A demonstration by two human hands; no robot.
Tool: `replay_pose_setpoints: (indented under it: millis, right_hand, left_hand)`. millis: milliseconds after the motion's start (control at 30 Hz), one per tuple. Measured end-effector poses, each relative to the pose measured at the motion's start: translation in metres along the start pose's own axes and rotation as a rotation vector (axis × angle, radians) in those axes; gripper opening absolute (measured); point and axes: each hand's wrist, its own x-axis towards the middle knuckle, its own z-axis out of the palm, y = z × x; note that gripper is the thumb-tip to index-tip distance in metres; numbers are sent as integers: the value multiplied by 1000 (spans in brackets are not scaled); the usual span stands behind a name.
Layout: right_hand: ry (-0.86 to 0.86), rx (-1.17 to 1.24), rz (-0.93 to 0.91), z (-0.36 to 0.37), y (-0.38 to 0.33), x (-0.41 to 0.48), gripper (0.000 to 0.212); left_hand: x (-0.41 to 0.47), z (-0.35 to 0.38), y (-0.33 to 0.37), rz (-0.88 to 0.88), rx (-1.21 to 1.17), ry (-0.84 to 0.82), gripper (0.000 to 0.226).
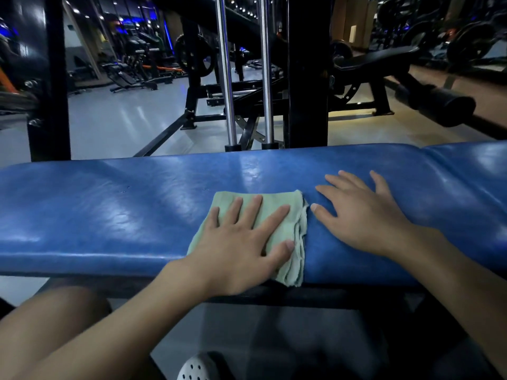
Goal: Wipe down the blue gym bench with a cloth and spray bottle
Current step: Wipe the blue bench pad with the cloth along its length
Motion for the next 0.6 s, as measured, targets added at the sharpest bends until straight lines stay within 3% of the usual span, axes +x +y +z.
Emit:
replay_pose_setpoints:
  millis: [133, 267, 600]
  right_hand:
    - [-9, 178, -7, 3, -12, 6, 60]
    - [-103, 63, -16, 13, -13, 11, 64]
    - [-120, 27, 12, 15, -12, 14, 64]
  left_hand:
    - [30, -6, -8, -19, -32, -40, 63]
    - [86, -10, -26, -44, -47, -48, 63]
    - [211, -23, -60, -112, -90, -60, 67]
